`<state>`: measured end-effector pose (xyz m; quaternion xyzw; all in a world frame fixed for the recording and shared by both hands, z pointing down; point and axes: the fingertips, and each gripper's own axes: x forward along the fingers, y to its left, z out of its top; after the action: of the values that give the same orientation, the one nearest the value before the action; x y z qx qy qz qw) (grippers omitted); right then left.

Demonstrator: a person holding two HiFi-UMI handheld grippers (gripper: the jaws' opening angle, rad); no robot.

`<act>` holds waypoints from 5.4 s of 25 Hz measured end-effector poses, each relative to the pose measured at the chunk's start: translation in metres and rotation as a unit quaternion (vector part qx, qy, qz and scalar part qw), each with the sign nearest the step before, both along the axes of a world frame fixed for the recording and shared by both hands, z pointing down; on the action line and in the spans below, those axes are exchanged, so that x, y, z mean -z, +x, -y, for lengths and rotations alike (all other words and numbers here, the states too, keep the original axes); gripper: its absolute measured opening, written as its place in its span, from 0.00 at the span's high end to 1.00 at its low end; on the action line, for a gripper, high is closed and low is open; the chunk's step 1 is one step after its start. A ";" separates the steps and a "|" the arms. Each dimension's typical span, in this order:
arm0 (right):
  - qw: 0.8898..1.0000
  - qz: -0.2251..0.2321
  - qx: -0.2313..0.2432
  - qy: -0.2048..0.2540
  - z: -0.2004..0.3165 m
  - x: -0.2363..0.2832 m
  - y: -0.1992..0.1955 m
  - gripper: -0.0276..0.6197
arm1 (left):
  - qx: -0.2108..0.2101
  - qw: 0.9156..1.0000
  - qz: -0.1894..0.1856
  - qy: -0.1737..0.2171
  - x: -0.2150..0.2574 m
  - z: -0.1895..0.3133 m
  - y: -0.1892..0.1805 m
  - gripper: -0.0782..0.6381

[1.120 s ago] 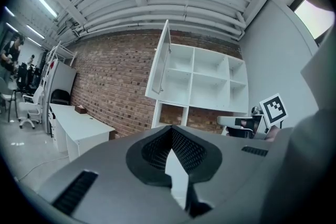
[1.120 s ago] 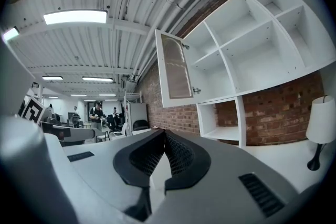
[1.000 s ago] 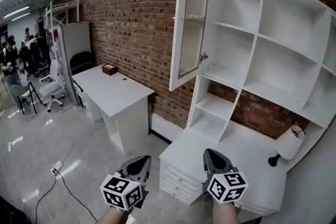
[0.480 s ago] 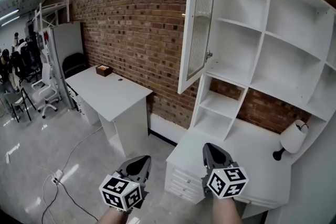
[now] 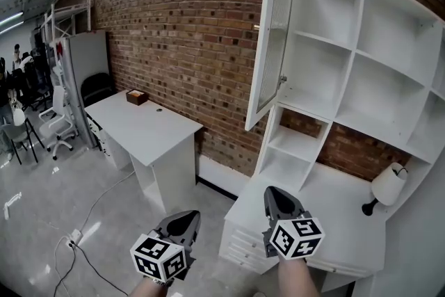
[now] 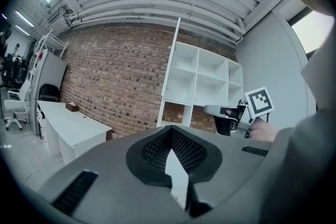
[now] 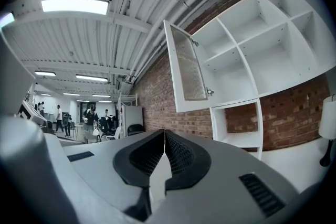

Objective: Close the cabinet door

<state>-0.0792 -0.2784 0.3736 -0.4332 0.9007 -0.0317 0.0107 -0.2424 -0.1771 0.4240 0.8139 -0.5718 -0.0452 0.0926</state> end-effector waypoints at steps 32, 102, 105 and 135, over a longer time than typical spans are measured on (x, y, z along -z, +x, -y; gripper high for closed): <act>0.997 -0.046 0.021 0.057 0.200 0.060 -0.095 0.64 | 0.012 1.000 0.013 -0.020 0.010 0.084 -0.009 0.88; 0.980 -0.011 -0.195 0.038 0.325 0.065 0.227 0.66 | -0.234 0.972 0.019 -0.003 0.011 0.249 0.208 0.88; 0.979 -0.009 -0.200 0.037 0.336 0.065 0.239 0.60 | -0.234 0.972 0.021 -0.007 0.009 0.259 0.214 0.88; 0.974 -0.039 -0.217 0.047 0.412 0.070 0.273 0.59 | -0.224 0.974 0.025 -0.013 0.008 0.324 0.242 0.88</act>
<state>0.1933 -0.6904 0.3038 -0.6179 0.7857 0.0305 0.0029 -0.0005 -0.5008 0.4156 0.9209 -0.3776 0.0044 0.0962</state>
